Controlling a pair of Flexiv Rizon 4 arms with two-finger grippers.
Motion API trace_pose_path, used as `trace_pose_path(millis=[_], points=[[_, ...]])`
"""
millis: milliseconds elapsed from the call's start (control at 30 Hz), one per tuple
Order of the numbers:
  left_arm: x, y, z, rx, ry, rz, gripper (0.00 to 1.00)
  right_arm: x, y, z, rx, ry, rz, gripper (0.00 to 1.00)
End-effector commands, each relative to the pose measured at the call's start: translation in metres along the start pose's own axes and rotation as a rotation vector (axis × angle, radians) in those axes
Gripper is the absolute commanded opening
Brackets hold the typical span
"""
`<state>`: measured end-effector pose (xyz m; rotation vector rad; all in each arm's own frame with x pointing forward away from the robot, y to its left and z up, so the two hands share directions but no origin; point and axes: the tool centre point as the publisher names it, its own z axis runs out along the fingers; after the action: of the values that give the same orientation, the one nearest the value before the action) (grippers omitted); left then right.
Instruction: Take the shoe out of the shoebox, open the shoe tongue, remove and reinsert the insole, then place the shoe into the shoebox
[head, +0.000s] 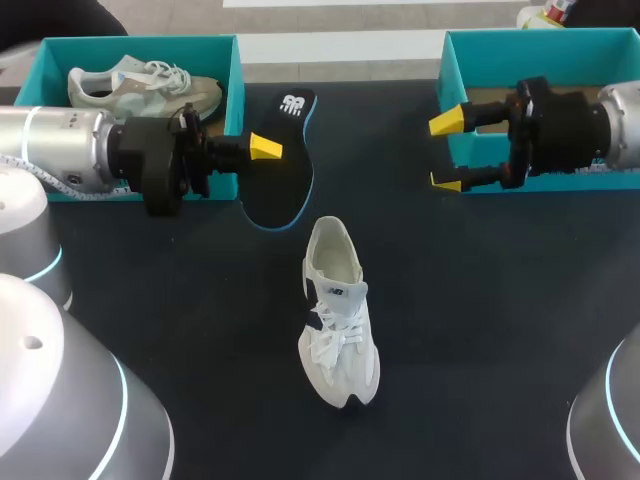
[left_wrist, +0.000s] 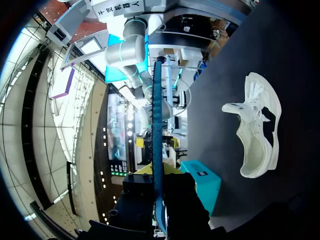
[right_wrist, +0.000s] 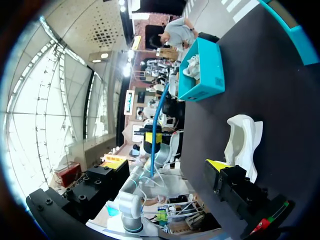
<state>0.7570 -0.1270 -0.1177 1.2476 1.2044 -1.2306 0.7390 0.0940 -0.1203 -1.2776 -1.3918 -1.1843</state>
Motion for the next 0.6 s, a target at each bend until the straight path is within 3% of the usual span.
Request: trace_pose_path(millis=[33,200,300,433,600], points=[[-0.005,-0.008,0.003,-0.047,0.067,-0.409,0.00,0.000,0.000,0.001,-0.001,-0.002,0.001,1.00],[-0.012,-0.026,-0.001,-0.041,0.263,-0.949,0.00,0.000,0.000,0.001,-0.001,-0.002,0.001,1.00],[-0.017,-0.030,-0.004,-0.027,0.287,-1.135,0.00,0.000,0.000,0.001,-0.001,-0.002,0.001,1.00],[-0.015,-0.032,-0.008,-0.001,0.250,-1.436,0.00,0.000,0.000,0.001,-0.001,-0.002,0.001,1.00],[-0.007,-0.026,-0.004,0.052,0.102,-1.808,0.00,0.000,0.000,0.001,-0.001,-0.002,0.001,1.00]])
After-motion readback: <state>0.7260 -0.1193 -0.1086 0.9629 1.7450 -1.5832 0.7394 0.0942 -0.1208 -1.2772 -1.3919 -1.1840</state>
